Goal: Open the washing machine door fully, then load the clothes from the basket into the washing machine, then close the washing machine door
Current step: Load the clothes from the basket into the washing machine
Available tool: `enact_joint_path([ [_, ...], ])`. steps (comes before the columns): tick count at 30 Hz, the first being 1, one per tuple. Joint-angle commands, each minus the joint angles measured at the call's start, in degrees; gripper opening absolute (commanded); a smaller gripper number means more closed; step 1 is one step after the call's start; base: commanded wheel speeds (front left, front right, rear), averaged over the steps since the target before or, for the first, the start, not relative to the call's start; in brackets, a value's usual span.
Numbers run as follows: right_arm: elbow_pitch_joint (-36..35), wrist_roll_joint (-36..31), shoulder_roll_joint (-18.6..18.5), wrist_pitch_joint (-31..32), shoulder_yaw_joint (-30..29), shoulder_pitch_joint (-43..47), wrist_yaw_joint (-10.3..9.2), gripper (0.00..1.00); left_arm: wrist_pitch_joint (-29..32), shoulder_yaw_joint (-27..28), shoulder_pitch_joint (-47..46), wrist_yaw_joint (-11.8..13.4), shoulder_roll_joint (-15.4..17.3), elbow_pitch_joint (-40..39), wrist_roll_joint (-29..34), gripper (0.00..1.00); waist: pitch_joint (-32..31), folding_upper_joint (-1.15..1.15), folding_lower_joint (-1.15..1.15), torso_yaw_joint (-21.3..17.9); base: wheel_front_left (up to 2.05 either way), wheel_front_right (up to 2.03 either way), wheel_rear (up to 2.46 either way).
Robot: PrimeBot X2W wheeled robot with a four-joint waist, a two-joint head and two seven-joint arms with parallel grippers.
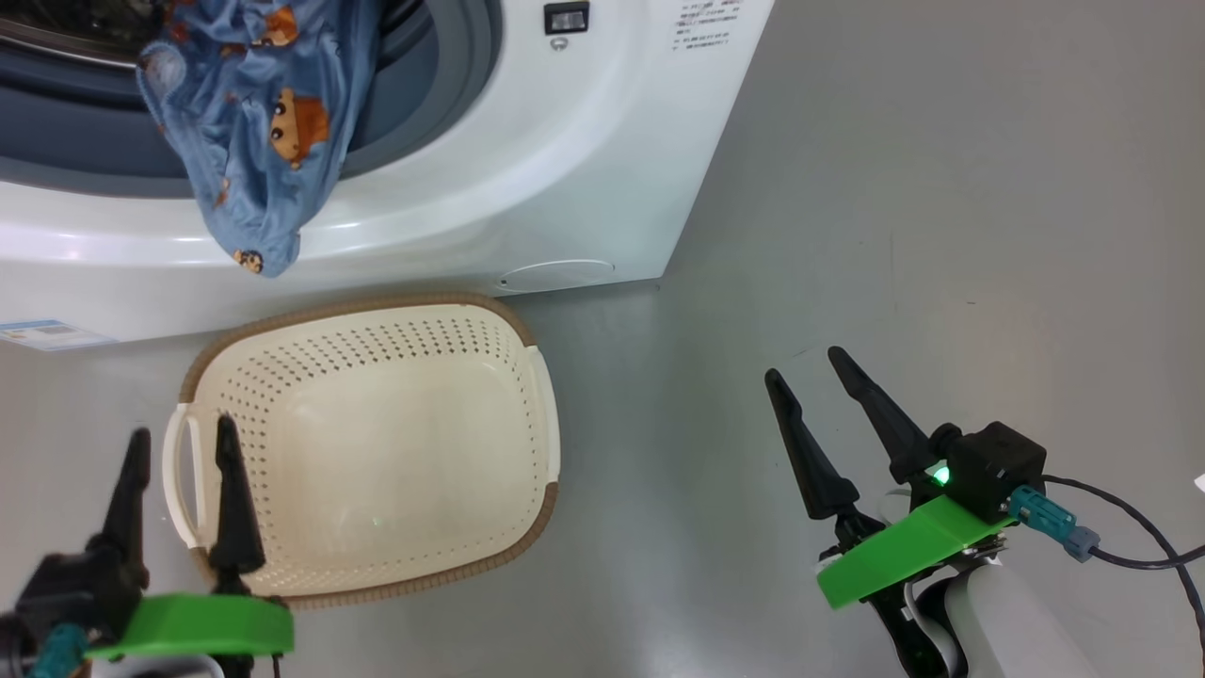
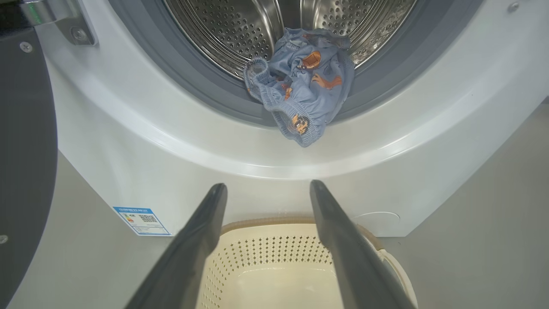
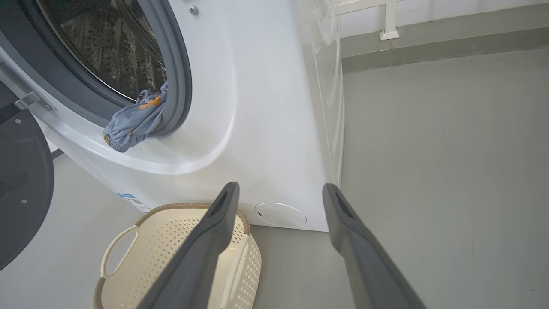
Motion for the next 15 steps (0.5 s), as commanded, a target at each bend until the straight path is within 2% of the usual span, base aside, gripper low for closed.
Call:
enact_joint_path([
  [1, -1.1, -0.3, -0.1, -0.7, 1.4, 0.7, 0.16, 1.00, -0.1, 1.6, 1.1, 0.3, 0.5, -1.6, 0.5, 1.00, 0.0, 0.00, 0.00, -0.1, 0.00, 0.00, 0.00],
  [15, -1.1, -0.1, -0.3, -0.7, 1.4, 0.6, 0.16, 1.00, -0.1, -0.2, 3.4, 2.1, 0.3, -2.0, -0.5, 1.00, 0.2, 0.00, 0.00, -0.1, 0.00, 0.00, 0.00],
])
